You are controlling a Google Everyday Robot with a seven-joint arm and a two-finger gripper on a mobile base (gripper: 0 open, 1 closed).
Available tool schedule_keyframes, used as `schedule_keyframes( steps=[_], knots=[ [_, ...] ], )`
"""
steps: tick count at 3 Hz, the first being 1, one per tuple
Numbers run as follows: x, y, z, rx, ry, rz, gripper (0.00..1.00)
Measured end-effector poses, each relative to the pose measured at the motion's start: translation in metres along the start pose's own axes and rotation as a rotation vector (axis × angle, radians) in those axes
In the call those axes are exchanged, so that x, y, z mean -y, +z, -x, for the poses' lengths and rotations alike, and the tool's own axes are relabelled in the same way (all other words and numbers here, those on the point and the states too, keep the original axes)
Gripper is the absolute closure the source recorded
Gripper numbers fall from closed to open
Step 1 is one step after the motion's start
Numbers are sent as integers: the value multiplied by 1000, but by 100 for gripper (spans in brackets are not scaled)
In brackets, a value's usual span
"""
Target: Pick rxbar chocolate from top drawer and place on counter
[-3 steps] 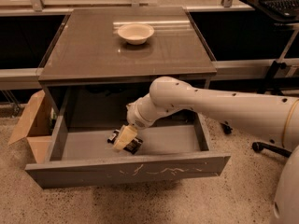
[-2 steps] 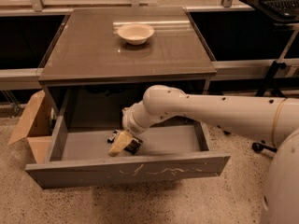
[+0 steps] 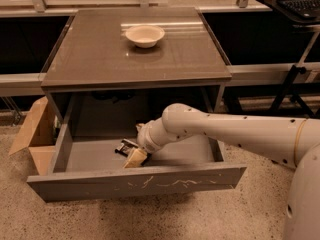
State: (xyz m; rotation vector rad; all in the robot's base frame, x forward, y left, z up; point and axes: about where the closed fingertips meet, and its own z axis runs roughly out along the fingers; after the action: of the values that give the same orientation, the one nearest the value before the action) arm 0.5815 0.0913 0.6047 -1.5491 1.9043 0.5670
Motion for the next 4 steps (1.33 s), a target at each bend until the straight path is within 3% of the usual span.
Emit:
schedule_keyframes(
  steps=[1,2,4],
  knots=[
    [-2,9,-15,26,24,18,0],
    [-2,17,-22,31,34,27,19],
    [-1,9,-15,34,35,24,66]
  ],
)
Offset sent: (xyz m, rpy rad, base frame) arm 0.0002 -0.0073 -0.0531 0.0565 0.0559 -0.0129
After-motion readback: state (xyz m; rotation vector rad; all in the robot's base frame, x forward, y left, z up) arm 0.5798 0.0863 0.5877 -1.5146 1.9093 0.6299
